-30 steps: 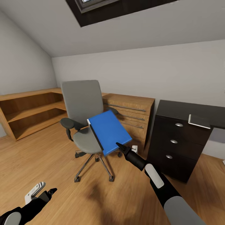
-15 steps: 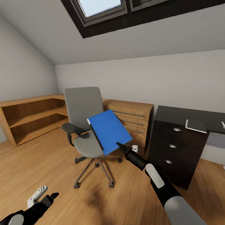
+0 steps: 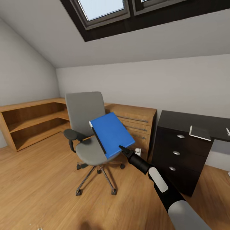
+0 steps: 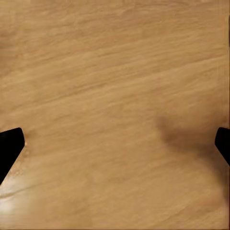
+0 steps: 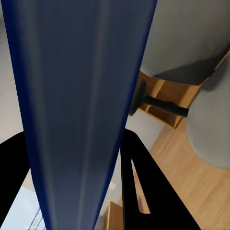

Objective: In the bedroom, organize the workspace by keeping the computer under the desk, ensuring the monitor is on the desk, placing the keyboard on the desk next to the monitor, placing the mouse on the desk next to the keyboard, moving the folder from the swivel chair onto the desk next to the mouse, stacking the notebook on top of the folder with the pen on top of the notebook, and positioning the swivel chair next to the desk.

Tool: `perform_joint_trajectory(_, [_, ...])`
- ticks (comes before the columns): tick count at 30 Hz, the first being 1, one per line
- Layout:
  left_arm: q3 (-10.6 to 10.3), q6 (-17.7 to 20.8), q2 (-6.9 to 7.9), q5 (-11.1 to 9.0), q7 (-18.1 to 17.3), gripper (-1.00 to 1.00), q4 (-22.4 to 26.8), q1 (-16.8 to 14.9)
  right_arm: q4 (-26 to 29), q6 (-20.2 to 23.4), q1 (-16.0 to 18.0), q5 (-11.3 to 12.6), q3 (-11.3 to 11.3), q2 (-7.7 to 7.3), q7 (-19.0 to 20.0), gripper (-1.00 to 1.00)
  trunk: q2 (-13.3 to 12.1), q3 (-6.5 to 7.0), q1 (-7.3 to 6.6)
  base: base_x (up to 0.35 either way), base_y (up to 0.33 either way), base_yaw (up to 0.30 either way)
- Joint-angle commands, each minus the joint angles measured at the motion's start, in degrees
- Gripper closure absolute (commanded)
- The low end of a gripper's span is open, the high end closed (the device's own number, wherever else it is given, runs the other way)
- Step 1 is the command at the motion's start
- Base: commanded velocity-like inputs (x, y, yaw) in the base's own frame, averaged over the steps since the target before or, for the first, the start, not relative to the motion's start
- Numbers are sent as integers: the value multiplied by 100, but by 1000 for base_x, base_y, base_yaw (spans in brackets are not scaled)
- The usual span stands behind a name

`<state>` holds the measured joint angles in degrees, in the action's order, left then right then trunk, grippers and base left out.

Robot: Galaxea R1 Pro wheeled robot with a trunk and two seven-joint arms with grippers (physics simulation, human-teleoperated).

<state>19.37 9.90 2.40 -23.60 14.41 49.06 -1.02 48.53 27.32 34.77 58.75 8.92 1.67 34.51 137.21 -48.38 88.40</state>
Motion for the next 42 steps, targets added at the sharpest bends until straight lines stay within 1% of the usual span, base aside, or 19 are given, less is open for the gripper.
perform_joint_trajectory(1, [-77, -493, 4, 34, 10, -100, -203, -3, -6, 44, 3, 58, -3, 0, -6, 100, -39, 13, -24, 0, 0, 0])
perform_joint_trajectory(2, [-100, -582, 5, 63, 8, -100, -229, -3, -7, 44, 3, 59, -3, 0, -4, 100, -79, 31, -46, 0, 0, 0])
perform_joint_trajectory(3, [-169, -800, 4, 197, 4, -100, -292, -3, -9, 41, 3, 67, -4, 2, 14, 100, -119, 49, -68, 0, 0, 0])
perform_joint_trajectory(4, [-197, -876, 1, 275, 2, -100, -313, -3, -12, 39, 3, 73, -4, 5, 48, 100, -159, 67, -90, 0, 0, 0])
perform_joint_trajectory(8, [-226, -938, -7, 344, 1, -100, -331, -3, -15, 37, 3, 80, -4, 6, 208, 100, -319, 139, -178, 0, 0, 0])
perform_joint_trajectory(16, [-232, -939, -15, 364, 9, -100, -335, -3, 5, 113, 3, 68, 3, 0, 458, 100, -640, 283, -354, 0, 0, 0])
perform_joint_trajectory(33, [-232, -937, -37, 365, 9, -100, -353, -3, -8, 151, 3, 83, -4, 0, 580, 100, -1322, 588, -727, 0, 0, 0])
perform_joint_trajectory(36, [-232, -939, -37, 364, 9, -100, -353, -3, -10, 151, 3, 78, -4, -4, 592, 100, -1322, 592, -727, 0, 0, -86])
perform_joint_trajectory(42, [-238, -947, -42, 369, 7, -100, -414, -3, -10, 151, 3, 75, -4, -46, 600, 100, -1322, 611, -727, 0, -18, -233])
